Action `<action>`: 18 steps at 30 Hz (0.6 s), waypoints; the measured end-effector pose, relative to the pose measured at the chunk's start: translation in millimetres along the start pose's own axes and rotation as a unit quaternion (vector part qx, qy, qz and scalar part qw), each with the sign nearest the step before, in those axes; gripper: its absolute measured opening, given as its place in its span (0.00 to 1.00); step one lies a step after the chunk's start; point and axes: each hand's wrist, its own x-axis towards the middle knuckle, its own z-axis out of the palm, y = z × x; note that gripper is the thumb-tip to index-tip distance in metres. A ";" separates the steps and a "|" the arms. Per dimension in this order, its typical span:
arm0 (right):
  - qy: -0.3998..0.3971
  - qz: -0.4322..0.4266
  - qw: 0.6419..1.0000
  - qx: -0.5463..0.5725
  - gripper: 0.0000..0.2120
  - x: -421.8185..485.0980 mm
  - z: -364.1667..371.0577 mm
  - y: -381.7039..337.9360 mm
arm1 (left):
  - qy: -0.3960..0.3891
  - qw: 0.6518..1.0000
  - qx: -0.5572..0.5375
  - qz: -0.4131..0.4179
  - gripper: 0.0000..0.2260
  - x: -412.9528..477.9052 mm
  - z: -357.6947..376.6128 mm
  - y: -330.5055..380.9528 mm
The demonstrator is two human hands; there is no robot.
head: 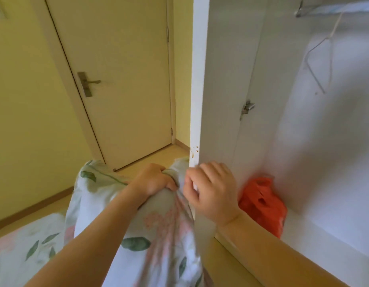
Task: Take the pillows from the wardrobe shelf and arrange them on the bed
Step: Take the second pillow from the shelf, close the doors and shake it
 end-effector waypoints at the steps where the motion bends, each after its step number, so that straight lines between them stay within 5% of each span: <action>1: 0.018 0.078 0.997 0.015 0.06 1.6 -4.0 1.8 | -0.011 1.000 -0.009 0.006 0.07 -0.1 3.8 4.5; 4: 0.019 0.257 0.965 0.043 0.16 0.0 -11.7 4.2 | -0.045 0.998 -0.027 0.024 0.04 -2.0 15.9 16.5; 10: -0.106 0.409 0.902 0.089 0.19 -14.4 -35.1 16.6 | -0.096 0.993 -0.005 0.061 0.08 -7.2 47.8 37.7; 18: 0.008 0.406 0.914 0.015 0.14 -53.8 -88.6 59.7 | -0.144 0.979 0.038 0.141 0.20 -5.3 105.4 78.1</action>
